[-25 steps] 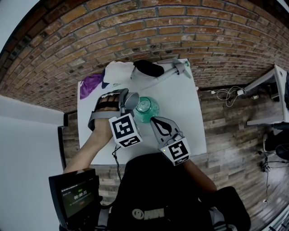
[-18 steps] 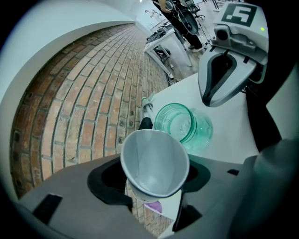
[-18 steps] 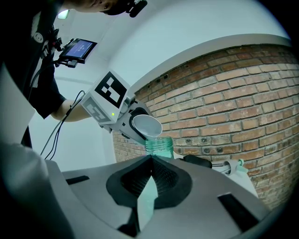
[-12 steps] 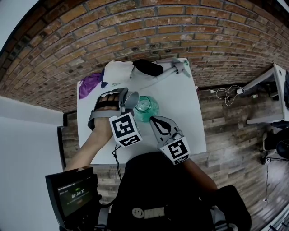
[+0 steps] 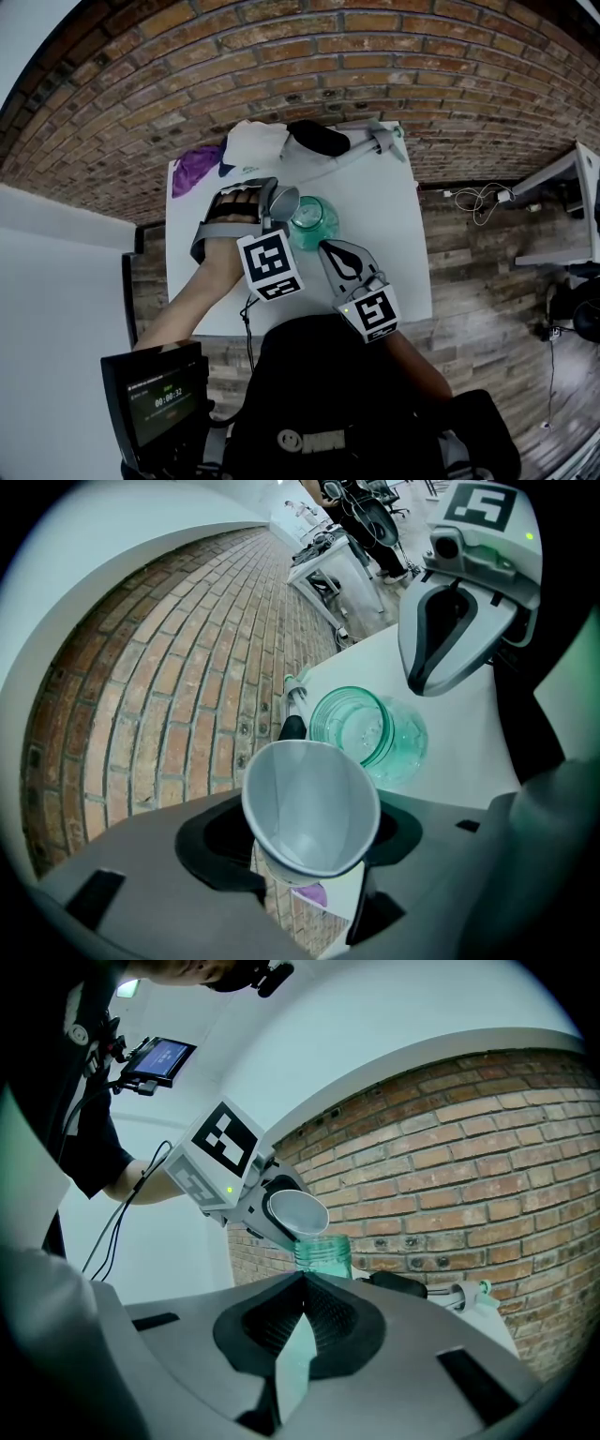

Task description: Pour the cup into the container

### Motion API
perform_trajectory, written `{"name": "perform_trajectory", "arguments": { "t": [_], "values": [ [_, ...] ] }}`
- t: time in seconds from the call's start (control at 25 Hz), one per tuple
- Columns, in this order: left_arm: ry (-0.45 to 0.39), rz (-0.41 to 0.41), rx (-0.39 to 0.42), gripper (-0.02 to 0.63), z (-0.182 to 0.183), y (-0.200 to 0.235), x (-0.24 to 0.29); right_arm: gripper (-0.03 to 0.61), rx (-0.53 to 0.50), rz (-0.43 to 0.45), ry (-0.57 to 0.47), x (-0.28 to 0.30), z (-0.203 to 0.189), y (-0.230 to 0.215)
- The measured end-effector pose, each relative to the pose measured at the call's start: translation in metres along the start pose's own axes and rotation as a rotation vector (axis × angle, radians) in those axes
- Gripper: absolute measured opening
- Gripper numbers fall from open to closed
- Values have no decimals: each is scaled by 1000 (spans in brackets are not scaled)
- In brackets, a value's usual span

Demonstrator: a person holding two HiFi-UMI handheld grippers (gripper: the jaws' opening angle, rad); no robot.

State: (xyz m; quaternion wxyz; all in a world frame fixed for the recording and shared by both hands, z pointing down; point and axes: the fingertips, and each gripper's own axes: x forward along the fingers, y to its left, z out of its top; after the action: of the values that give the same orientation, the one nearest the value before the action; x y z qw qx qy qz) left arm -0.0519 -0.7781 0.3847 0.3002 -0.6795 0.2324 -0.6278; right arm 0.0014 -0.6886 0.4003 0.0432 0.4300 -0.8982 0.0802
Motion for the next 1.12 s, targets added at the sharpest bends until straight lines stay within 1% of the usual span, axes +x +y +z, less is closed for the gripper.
{"name": "perform_trajectory", "arguments": {
  "t": [0.8, 1.12],
  "values": [
    [3, 1, 8, 290, -4, 0, 0, 3, 4, -7, 1, 2, 1, 0],
    [12, 7, 26, 290, -4, 1, 0, 3, 8, -9, -3, 2, 0, 0]
  ]
}}
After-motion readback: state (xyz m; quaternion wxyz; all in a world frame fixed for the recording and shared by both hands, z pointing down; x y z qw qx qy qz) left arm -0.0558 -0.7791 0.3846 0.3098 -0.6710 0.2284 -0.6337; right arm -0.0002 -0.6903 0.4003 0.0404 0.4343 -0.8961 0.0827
